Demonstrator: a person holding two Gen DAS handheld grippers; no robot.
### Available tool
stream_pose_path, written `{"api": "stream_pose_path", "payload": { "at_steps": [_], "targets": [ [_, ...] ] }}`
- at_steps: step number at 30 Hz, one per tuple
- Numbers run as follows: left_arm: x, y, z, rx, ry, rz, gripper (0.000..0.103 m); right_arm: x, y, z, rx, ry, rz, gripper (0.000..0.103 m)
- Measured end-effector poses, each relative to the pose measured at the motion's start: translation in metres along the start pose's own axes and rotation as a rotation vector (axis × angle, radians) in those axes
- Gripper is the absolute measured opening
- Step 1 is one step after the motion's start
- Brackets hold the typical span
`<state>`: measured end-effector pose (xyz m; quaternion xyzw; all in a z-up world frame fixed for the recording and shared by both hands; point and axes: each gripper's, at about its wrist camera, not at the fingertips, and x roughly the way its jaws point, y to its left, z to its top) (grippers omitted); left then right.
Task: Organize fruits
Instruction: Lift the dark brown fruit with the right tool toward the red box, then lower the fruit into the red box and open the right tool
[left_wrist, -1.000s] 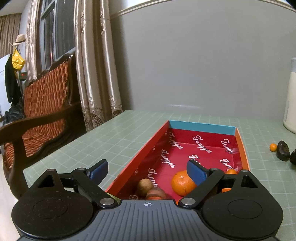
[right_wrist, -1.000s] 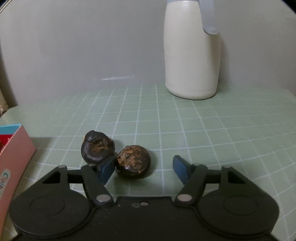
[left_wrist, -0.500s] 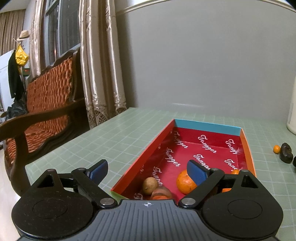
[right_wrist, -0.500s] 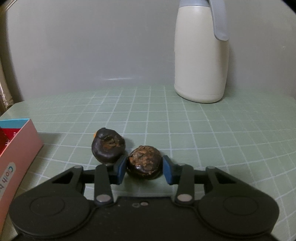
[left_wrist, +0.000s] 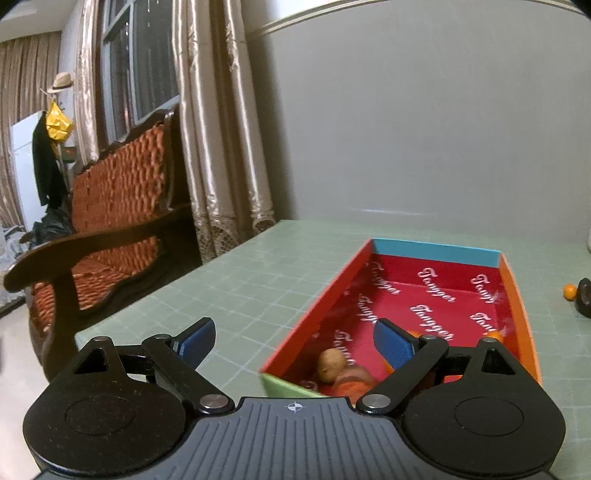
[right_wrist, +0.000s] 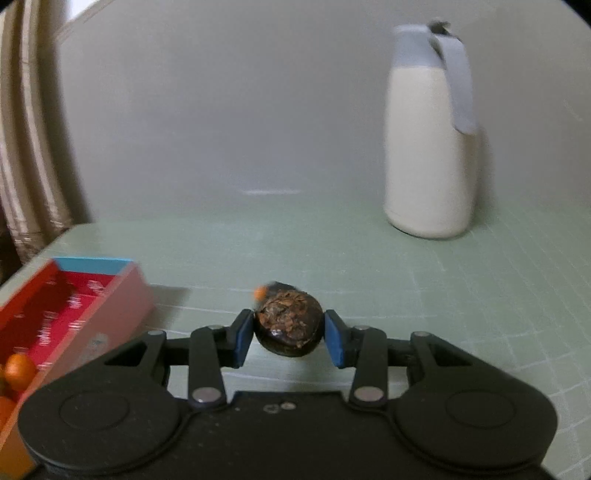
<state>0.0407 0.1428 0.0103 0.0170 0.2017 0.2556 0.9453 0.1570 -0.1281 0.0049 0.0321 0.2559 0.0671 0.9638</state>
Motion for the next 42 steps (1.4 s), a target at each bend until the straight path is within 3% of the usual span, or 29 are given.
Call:
{"api": "stream_pose_path", "payload": {
  "at_steps": [7, 20, 42],
  "targets": [
    [0.0, 0.022, -0.007, -0.003, 0.015, 0.048, 0.093, -0.023, 0.045, -0.001, -0.103, -0.044, 0.107, 0.04],
    [-0.001, 0.061, -0.016, -0.03, 0.014, 0.106, 0.097, -0.03, 0.111, -0.007, -0.225, -0.054, 0.273, 0.04],
    [-0.004, 0.071, -0.019, -0.034, 0.013, 0.111, 0.097, -0.028, 0.155, -0.028, -0.326, -0.006, 0.363, 0.039]
  ]
}}
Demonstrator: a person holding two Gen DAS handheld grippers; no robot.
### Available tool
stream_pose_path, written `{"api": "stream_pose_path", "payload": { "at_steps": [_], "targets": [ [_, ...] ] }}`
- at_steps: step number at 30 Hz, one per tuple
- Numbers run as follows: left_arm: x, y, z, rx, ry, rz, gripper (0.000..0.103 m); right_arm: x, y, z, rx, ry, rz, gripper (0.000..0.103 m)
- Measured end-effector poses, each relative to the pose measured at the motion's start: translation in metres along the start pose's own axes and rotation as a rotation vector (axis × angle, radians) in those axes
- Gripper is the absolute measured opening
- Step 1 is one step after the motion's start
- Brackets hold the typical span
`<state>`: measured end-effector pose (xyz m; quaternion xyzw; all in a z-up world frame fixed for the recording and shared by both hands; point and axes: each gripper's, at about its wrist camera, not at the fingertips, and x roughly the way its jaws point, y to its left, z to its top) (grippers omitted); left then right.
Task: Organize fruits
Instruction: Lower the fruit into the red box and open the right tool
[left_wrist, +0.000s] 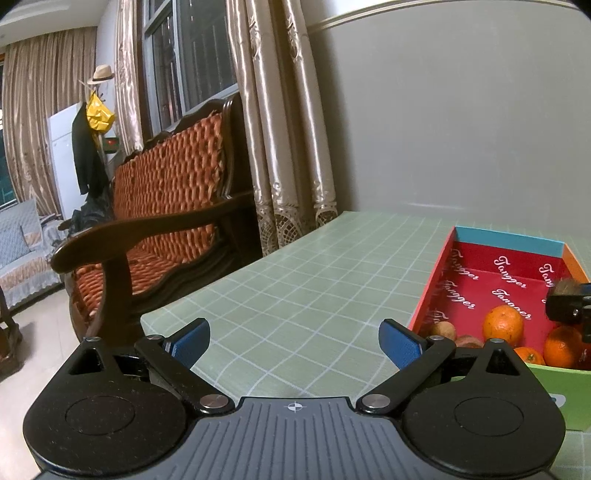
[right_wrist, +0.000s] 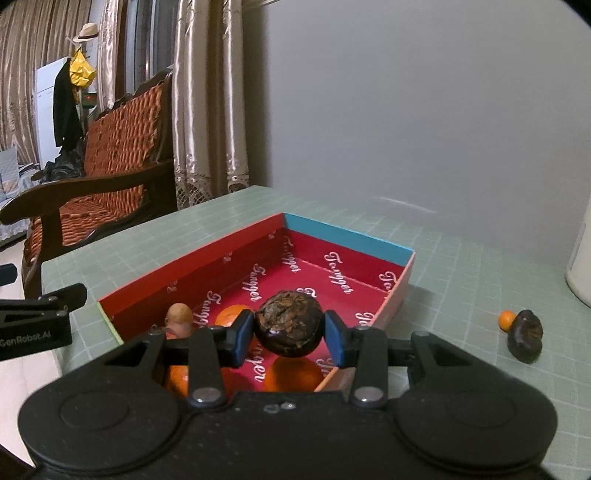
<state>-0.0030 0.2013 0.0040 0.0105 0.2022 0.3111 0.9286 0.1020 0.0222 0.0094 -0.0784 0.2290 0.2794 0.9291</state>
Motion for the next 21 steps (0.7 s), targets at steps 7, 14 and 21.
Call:
{"api": "stream_pose_path", "payload": {
  "at_steps": [7, 14, 21],
  "targets": [
    [0.0, 0.0, 0.001, -0.001, -0.001, -0.003, 0.097, -0.009, -0.002, 0.002, 0.012, -0.058, -0.008, 0.049],
    [-0.003, -0.006, 0.002, 0.003, -0.008, -0.013, 0.097, -0.02, -0.015, 0.006, 0.05, -0.118, -0.049, 0.073],
    [-0.011, -0.02, 0.006, 0.007, -0.027, -0.046, 0.097, -0.028, -0.034, 0.003, 0.088, -0.135, -0.141, 0.088]
  ]
}}
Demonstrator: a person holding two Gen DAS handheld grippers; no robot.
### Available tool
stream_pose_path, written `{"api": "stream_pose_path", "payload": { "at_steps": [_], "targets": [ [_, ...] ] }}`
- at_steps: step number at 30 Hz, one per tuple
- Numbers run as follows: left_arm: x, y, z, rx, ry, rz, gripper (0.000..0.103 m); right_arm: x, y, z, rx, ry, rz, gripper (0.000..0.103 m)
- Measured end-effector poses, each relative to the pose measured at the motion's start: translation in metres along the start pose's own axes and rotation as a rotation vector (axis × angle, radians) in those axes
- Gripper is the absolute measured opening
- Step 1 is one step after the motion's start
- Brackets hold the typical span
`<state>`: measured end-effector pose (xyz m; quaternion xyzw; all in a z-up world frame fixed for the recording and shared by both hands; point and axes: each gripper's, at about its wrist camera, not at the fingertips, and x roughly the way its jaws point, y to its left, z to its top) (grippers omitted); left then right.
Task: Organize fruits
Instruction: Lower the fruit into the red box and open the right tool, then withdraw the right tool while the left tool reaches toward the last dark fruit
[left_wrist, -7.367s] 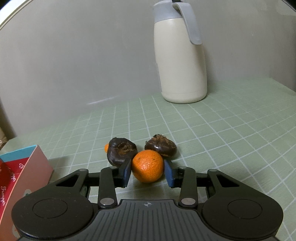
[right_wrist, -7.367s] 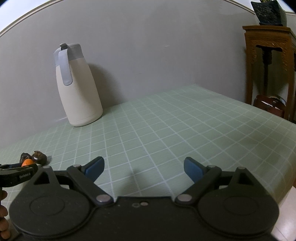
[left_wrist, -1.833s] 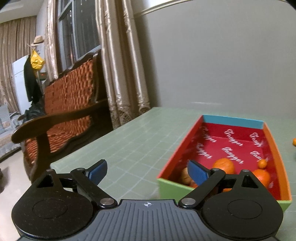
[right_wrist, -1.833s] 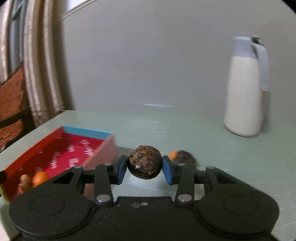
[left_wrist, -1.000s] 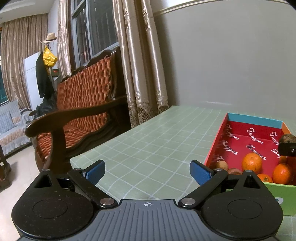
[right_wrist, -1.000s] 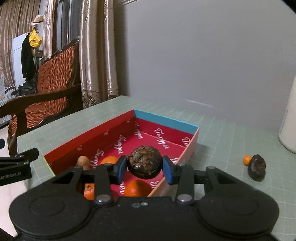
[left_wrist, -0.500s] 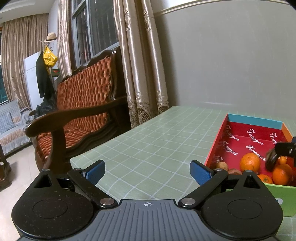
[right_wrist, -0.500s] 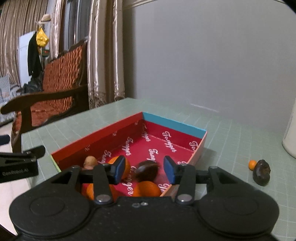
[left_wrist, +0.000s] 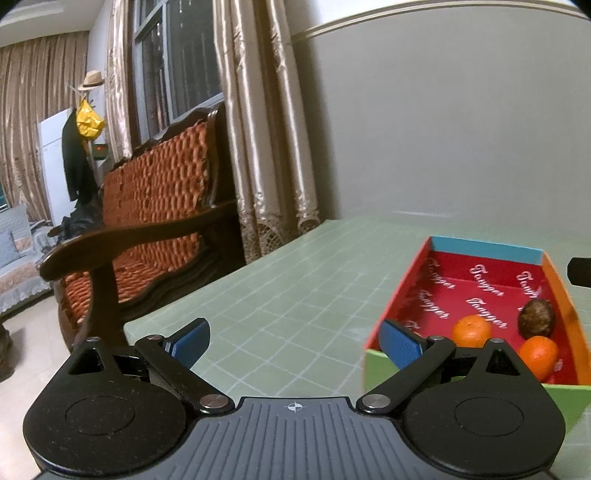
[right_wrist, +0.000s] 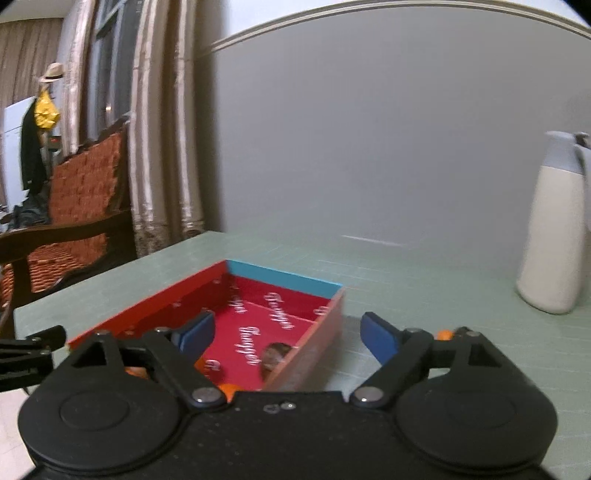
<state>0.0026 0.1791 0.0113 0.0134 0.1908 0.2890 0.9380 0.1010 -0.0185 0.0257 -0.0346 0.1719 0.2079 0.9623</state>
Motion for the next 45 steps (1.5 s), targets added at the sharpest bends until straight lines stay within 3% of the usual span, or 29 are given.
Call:
{"api": "stream_pose_path", "payload": {
  "at_steps": [6, 12, 34, 45],
  "targets": [
    [-0.01, -0.029, 0.002, 0.045, -0.032, -0.045, 0.097, -0.002, -0.031, -0.008, 0.049, 0.022, -0.107, 0.099],
    [-0.021, -0.064, 0.005, 0.087, -0.062, -0.105, 0.097, -0.004, -0.072, -0.018, 0.124, 0.067, -0.218, 0.099],
    [-0.055, -0.216, 0.02, 0.231, -0.109, -0.403, 0.097, -0.066, -0.192, -0.049, 0.265, 0.058, -0.567, 0.1],
    [-0.048, -0.294, 0.021, 0.29, -0.091, -0.471, 0.097, -0.104, -0.235, -0.067, 0.36, 0.016, -0.776, 0.101]
  ]
}}
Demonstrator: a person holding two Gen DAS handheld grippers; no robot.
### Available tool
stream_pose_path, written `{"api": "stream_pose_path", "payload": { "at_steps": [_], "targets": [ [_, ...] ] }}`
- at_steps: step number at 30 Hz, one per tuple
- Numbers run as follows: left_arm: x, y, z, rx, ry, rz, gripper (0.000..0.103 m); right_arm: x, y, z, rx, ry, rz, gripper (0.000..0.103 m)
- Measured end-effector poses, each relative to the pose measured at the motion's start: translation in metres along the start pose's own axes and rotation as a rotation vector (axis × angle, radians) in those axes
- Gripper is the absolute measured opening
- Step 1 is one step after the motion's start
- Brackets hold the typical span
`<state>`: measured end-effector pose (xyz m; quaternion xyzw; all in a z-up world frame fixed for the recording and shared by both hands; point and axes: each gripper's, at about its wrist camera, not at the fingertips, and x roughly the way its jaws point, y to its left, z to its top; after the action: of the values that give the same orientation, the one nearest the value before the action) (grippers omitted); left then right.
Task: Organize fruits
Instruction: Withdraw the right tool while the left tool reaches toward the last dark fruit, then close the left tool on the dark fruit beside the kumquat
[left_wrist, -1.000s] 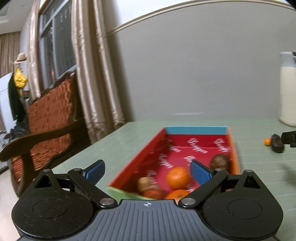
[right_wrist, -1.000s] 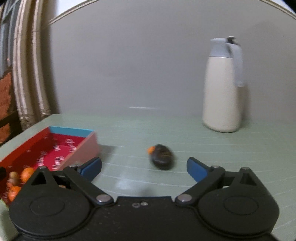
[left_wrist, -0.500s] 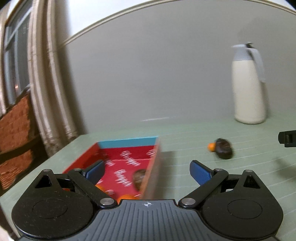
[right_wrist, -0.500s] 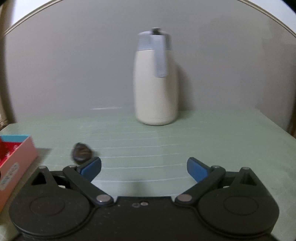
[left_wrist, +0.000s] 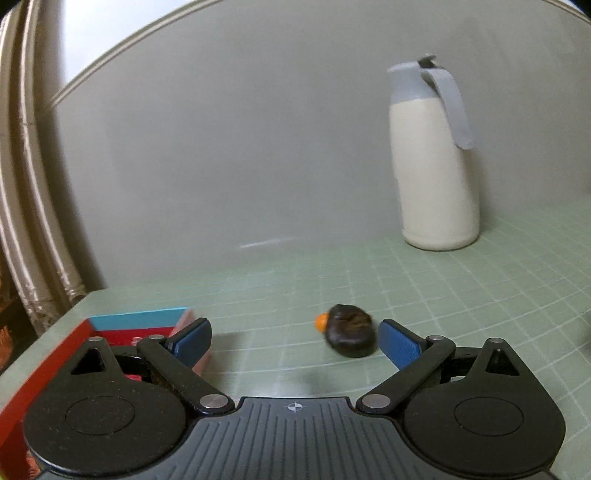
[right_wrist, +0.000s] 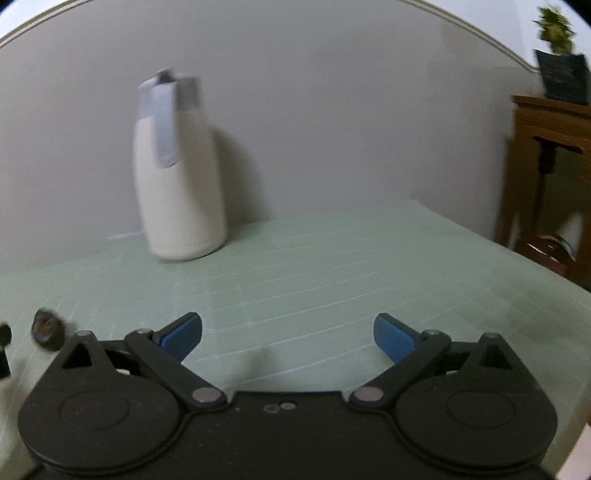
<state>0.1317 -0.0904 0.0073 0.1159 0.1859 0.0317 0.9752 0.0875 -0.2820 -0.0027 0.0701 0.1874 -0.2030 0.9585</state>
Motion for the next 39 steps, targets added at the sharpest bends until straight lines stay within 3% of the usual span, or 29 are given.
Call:
{"api": "stream_pose_path", "payload": {
  "at_steps": [3, 5, 12, 16, 25, 27, 31, 39],
  "targets": [
    [0.006, -0.009, 0.0, 0.012, 0.011, -0.006, 0.094, -0.001, -0.007, 0.001, 0.026, -0.011, -0.003, 0.102],
    [0.013, -0.016, 0.002, 0.014, 0.026, -0.018, 0.083, -0.002, -0.008, 0.0, 0.017, -0.016, 0.005, 0.102],
    [0.038, -0.027, 0.008, -0.015, 0.083, -0.024, 0.079, -0.001, -0.016, 0.0, 0.007, -0.024, -0.022, 0.102],
    [0.05, -0.029, 0.007, -0.029, 0.13, -0.044, 0.067, 0.001, -0.023, 0.001, 0.025, -0.023, -0.028, 0.102],
    [0.072, -0.03, 0.007, -0.062, 0.203, -0.074, 0.066, -0.003, -0.02, 0.0, 0.015, -0.021, -0.004, 0.102],
    [0.078, -0.03, 0.007, -0.064, 0.223, -0.096, 0.056, -0.002, -0.019, 0.0, 0.013, -0.015, 0.002, 0.102],
    [0.08, -0.028, 0.006, -0.068, 0.232, -0.099, 0.047, -0.001, -0.016, 0.001, 0.006, -0.013, 0.006, 0.102],
    [0.074, -0.027, 0.005, -0.08, 0.222, -0.105, 0.045, -0.001, -0.013, 0.002, 0.006, -0.013, 0.014, 0.102]
  ]
}}
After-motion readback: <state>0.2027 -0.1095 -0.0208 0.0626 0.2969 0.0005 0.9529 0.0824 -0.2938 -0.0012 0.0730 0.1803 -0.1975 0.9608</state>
